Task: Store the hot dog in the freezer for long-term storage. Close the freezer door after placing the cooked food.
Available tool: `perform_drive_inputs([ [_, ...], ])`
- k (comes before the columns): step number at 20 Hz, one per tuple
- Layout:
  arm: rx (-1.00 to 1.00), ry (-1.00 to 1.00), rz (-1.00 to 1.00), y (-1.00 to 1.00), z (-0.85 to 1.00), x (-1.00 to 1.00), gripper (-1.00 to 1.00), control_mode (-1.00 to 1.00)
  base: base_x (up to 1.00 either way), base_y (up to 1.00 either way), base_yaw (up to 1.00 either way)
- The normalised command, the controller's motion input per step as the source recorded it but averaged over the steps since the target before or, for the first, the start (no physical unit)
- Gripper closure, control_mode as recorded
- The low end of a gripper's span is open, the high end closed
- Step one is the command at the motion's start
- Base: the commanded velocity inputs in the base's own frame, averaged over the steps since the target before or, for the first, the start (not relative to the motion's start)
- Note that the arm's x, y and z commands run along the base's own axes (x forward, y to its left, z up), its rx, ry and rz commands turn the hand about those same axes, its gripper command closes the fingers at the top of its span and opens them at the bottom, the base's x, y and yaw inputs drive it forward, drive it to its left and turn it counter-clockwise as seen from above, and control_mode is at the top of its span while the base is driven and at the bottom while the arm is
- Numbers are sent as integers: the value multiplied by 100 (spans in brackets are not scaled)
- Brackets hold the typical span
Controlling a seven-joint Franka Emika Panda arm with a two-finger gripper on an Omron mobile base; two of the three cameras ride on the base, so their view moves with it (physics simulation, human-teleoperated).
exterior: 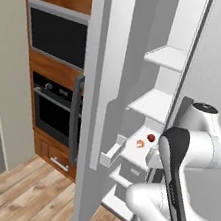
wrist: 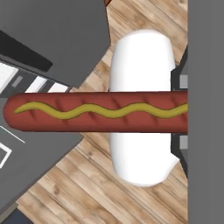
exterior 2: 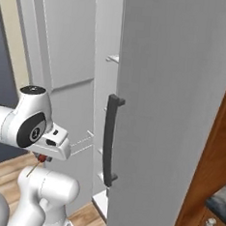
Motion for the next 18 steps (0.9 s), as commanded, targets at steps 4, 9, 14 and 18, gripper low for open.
perform_drive_inputs([
  [4, 0, 0, 0, 0, 0, 0, 100, 100, 43, 0, 20],
  [9, 0, 0, 0, 0, 0, 0, 100, 100, 45, 0, 16],
  [14, 0, 0, 0, 0, 0, 0, 100, 100, 46, 0, 10],
  [18, 0, 0, 0, 0, 0, 0, 100, 100, 35, 0, 1],
])
